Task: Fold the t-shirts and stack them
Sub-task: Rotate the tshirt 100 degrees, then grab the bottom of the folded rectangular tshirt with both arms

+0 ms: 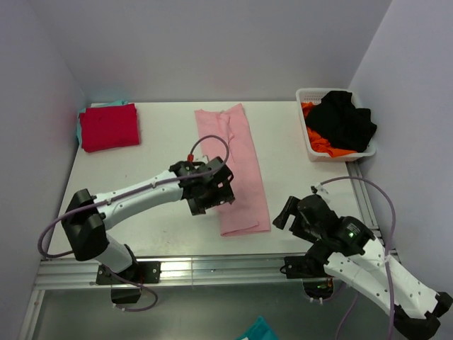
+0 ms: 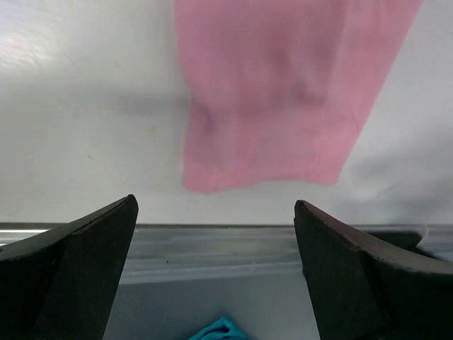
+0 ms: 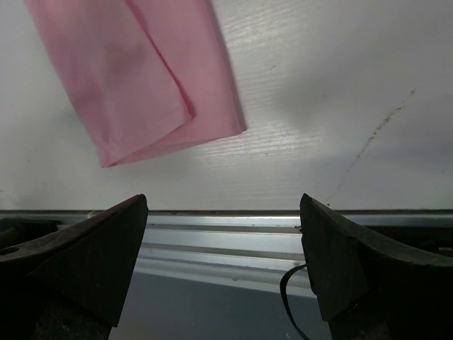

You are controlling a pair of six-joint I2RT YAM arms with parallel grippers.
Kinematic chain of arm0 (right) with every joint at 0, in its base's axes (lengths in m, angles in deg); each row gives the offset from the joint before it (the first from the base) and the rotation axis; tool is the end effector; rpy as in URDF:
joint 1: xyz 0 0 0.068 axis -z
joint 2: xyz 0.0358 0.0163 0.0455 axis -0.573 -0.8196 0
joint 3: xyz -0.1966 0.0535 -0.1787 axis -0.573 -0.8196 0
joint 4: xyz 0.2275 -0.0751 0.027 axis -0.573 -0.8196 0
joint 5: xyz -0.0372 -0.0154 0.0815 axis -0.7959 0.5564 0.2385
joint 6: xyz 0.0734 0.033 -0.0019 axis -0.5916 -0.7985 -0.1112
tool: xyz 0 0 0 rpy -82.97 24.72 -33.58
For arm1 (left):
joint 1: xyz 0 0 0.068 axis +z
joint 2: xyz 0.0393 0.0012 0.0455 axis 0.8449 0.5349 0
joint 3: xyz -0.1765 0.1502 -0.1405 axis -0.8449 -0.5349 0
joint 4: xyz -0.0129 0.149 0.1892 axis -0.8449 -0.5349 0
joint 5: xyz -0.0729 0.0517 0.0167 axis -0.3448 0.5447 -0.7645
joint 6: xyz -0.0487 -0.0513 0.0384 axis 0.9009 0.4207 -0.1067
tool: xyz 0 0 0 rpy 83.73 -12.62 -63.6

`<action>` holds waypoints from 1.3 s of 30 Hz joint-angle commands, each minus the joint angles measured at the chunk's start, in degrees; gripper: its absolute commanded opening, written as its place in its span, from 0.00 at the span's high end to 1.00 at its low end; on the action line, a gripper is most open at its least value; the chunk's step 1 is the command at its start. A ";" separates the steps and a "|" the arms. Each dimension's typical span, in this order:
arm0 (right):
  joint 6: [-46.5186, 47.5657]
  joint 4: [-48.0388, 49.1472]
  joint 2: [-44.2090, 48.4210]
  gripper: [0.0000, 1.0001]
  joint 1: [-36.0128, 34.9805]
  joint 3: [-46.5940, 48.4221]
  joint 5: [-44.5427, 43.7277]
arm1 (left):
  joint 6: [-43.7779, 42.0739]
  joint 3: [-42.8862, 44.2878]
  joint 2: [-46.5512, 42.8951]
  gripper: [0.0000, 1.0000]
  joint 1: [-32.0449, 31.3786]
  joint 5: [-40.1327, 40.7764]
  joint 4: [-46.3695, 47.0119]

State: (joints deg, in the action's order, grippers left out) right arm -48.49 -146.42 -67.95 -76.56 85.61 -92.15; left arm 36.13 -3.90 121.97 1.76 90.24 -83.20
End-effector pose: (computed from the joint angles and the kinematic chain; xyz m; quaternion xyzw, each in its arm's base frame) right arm 0.0666 0.0449 0.2062 0.1709 0.9291 0.2013 0.2590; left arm 0.1778 -0.2416 0.2392 -0.1667 0.9659 -0.1270 0.1523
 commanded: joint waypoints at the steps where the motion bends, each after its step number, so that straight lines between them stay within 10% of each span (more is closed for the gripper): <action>1: 1.82 8.86 -5.34 0.05 0.12 -1.15 0.47 | 7.07 -5.03 -0.79 0.01 -7.27 -1.06 4.19; 27: 2.88 27.76 -32.60 0.15 0.21 -6.15 0.29 | 8.49 -15.94 5.71 0.02 -10.55 2.63 18.36; 39: 2.09 33.04 -39.27 0.51 0.21 -8.18 1.00 | 5.94 -15.07 8.35 0.08 -10.55 2.72 19.42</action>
State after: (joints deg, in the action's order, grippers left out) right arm -45.99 -115.12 -104.98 -76.54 78.05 -90.43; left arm 43.23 -19.79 128.64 -8.60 92.57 -66.19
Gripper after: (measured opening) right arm 0.504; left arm 0.925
